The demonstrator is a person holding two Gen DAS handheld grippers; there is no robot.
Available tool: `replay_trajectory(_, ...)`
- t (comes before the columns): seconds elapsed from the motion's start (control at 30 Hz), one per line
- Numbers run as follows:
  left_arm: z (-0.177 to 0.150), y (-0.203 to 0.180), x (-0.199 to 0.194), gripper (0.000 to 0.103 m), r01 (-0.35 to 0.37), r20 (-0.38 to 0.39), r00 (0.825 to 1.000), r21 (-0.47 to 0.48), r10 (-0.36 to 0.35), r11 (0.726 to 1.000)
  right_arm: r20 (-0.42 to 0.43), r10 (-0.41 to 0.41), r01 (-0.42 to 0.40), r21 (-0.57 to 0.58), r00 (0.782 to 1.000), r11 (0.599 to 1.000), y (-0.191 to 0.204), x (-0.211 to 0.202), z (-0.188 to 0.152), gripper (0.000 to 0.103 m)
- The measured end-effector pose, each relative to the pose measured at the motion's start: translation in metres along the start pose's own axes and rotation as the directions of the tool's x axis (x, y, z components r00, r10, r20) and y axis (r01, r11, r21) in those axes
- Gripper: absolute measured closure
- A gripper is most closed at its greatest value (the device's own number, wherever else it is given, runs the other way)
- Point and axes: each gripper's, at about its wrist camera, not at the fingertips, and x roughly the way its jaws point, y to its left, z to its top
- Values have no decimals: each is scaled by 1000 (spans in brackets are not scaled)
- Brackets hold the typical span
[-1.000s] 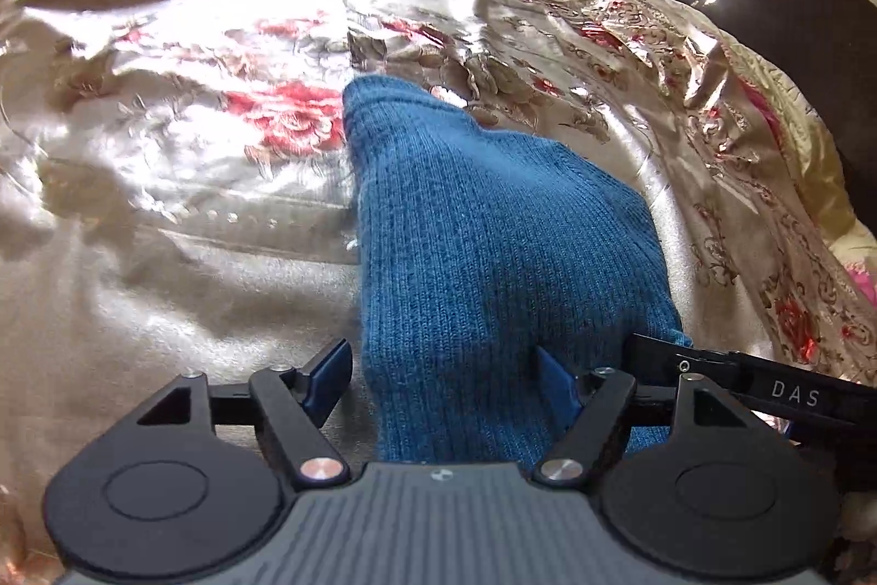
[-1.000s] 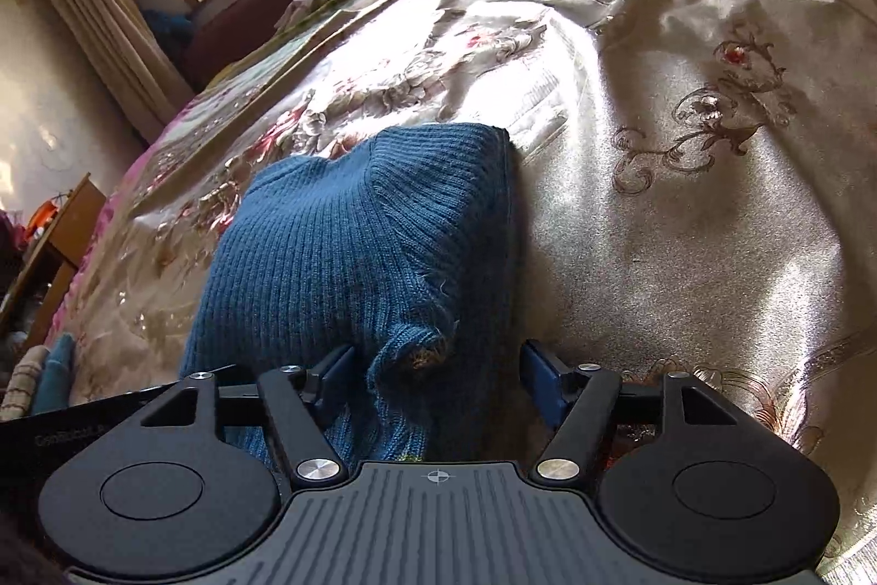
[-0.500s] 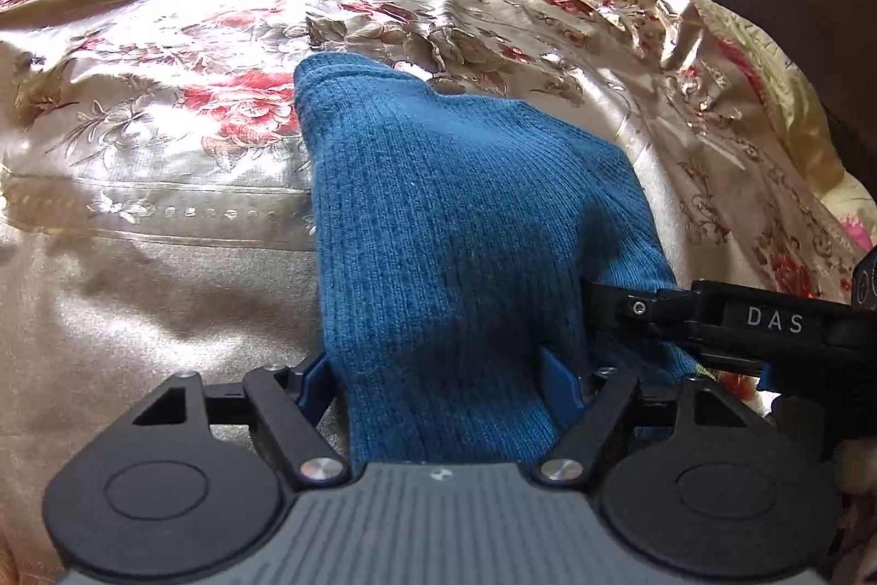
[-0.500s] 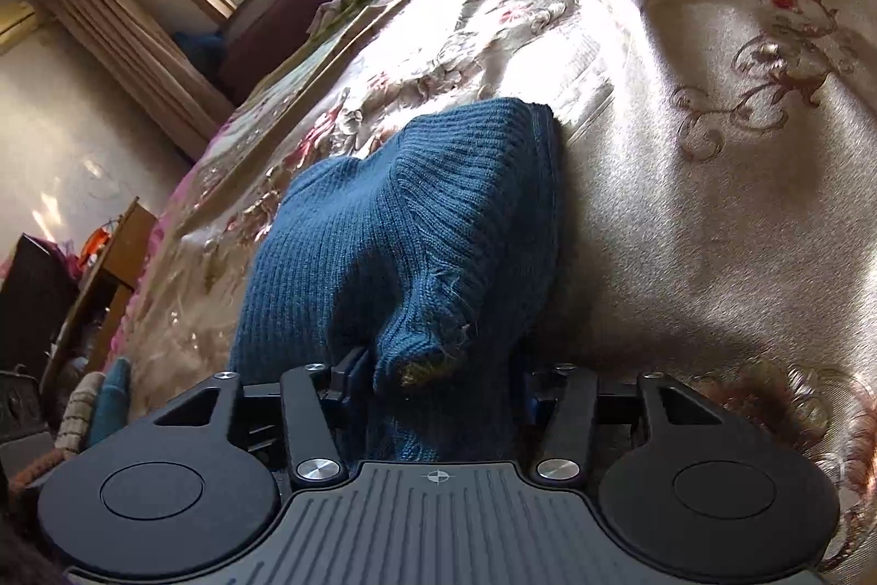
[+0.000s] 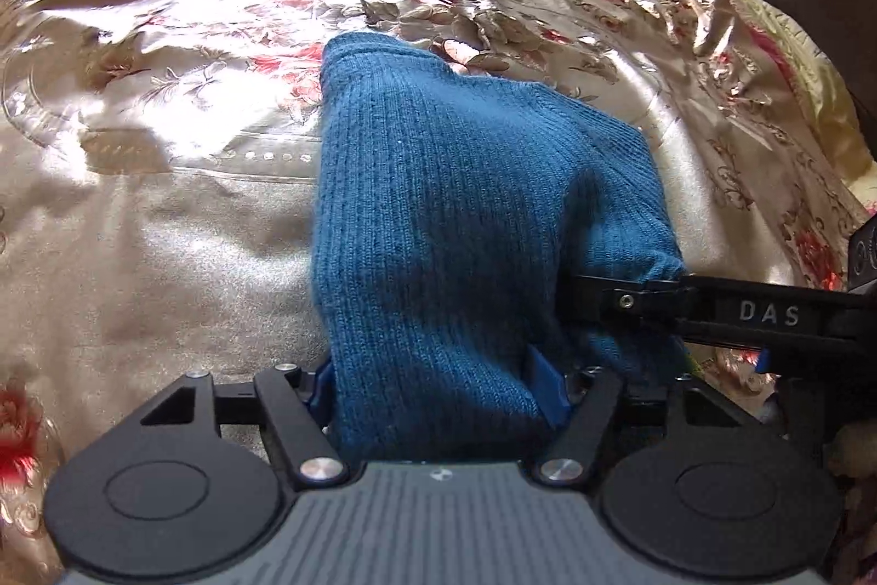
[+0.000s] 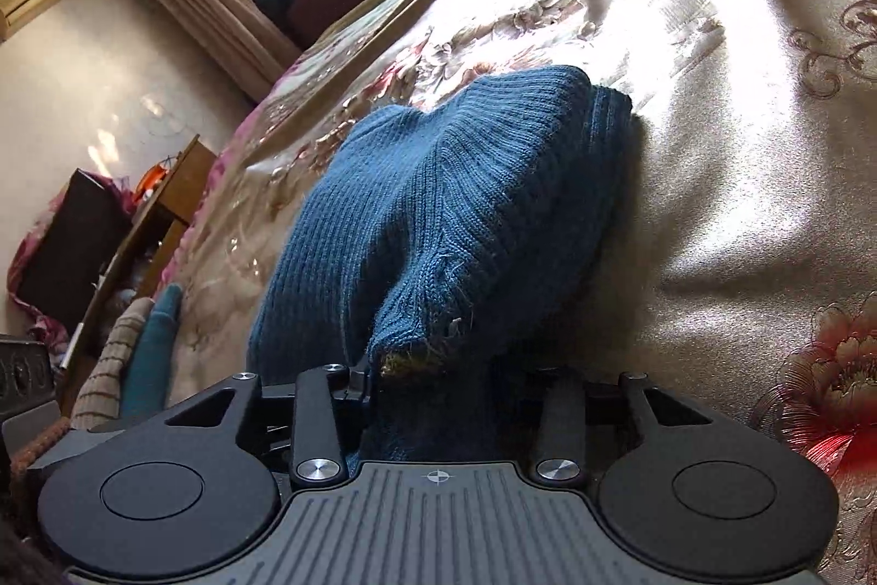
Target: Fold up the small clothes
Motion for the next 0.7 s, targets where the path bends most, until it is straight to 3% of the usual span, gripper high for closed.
replay_trajectory(0.13, 2, -14, 6, 31, -42, -7, 999, 44, 42, 998, 12, -18, 17, 50, 1000, 999, -15, -9, 4, 69)
replay_trajectory(0.37, -4, -14, -11, 30, -89, 6, 996, 39, 88, 995, 24, -70, 70, -2, 997, 998, -9, -15, 0, 69)
replay_trajectory(0.57, -14, -8, -32, 29, -141, 34, 989, 3, 141, 990, 49, -117, 117, -2, 992, 993, -6, -29, -6, 62)
replay_trajectory(0.7, -28, -13, -46, 29, -182, 63, 982, 35, 179, 983, 92, -184, 189, -39, 979, 981, 2, -45, -15, 60)
